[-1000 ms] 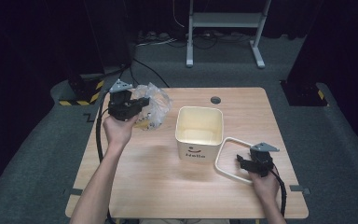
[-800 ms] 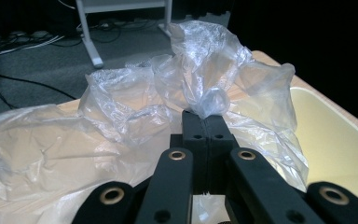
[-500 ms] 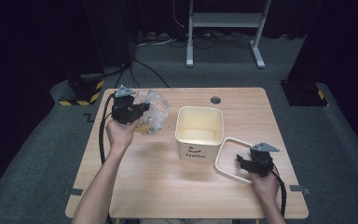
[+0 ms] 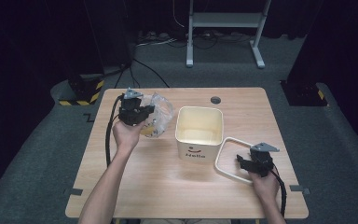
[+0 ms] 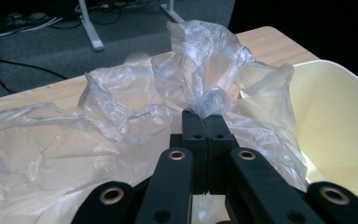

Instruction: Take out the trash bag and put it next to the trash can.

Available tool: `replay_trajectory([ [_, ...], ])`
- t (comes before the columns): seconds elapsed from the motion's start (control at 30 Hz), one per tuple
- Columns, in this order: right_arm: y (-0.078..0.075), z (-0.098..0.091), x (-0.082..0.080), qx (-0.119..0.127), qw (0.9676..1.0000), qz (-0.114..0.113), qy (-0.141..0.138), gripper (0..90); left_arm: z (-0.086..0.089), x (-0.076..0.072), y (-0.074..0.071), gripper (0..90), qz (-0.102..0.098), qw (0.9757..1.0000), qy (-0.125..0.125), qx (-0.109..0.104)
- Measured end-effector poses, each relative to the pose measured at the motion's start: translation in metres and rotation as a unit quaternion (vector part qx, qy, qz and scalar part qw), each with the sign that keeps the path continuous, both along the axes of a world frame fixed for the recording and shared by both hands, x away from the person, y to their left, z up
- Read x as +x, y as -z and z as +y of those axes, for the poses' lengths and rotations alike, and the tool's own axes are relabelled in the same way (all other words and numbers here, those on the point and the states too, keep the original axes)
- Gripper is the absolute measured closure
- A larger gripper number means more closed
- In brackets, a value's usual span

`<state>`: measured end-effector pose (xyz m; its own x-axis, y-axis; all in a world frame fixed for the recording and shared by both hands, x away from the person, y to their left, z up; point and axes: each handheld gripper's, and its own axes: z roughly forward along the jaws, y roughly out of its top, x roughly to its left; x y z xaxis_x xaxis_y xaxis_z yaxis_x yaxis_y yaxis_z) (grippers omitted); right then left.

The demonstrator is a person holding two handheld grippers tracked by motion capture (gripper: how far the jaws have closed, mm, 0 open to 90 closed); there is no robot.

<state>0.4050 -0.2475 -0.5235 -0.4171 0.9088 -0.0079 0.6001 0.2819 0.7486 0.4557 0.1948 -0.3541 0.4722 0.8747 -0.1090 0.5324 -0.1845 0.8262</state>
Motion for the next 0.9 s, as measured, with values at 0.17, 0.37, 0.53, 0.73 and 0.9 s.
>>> replay_trajectory([
  [0.17, 0.0, 0.0, 0.0, 0.0, 1.0, 0.0, 0.0, 34.0, -0.003, 0.004, 0.008, 89.5, 0.005, 1.0, 0.0, 0.002],
  [0.37, 0.0, 0.0, 0.0, -0.001, 1.0, 0.0, -0.001, 34.0, -0.002, -0.001, 0.013, 89.5, -0.004, 0.9998, -0.006, 0.017],
  [0.53, 0.0, 0.0, 0.0, 0.0, 1.0, 0.0, -0.001, 34.1, 0.001, 0.003, 0.02, 89.5, 0.004, 0.9998, -0.011, 0.018],
  [0.73, 0.0, 0.0, 0.0, 0.0, 1.0, 0.0, -0.001, 34.0, -0.002, 0.005, 0.024, 89.3, 0.001, 0.9995, -0.009, 0.03],
  [0.9, 0.0, 0.0, 0.0, 0.0, 1.0, 0.0, -0.001, 34.0, -0.002, 0.008, 0.029, 89.0, 0.012, 0.9995, -0.013, 0.027],
])
